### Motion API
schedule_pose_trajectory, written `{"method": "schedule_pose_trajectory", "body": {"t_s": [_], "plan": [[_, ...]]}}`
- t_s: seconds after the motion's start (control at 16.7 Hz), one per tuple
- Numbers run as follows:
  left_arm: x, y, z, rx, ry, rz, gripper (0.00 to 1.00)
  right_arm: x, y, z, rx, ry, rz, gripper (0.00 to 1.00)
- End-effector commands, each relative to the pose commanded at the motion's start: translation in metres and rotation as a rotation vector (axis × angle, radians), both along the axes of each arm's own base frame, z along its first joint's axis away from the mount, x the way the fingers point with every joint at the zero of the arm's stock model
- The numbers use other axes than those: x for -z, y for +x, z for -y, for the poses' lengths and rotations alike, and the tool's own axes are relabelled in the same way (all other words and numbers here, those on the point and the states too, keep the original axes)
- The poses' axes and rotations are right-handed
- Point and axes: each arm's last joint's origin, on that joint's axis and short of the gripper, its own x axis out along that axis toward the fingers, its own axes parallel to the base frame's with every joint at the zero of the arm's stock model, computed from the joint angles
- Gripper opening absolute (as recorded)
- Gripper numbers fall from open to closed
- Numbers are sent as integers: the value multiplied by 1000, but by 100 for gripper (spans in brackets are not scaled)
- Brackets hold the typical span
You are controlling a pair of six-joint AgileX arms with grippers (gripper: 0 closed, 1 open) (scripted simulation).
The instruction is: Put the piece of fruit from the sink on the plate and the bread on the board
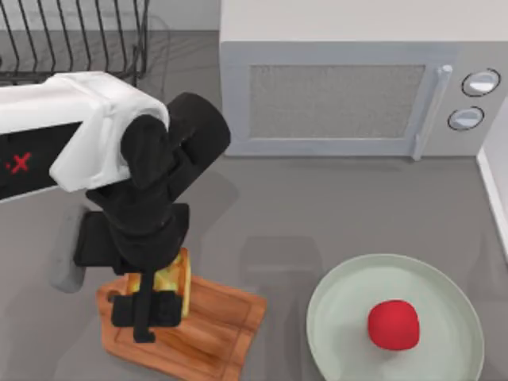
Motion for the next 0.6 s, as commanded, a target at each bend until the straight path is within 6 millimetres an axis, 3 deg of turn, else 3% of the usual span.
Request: {"method": "schedule_pose_trajectory", "body": {"t_s": [0.6], "plan": [[29,0,1,2,-5,5,0,0,0,0,0,0,0,100]]}}
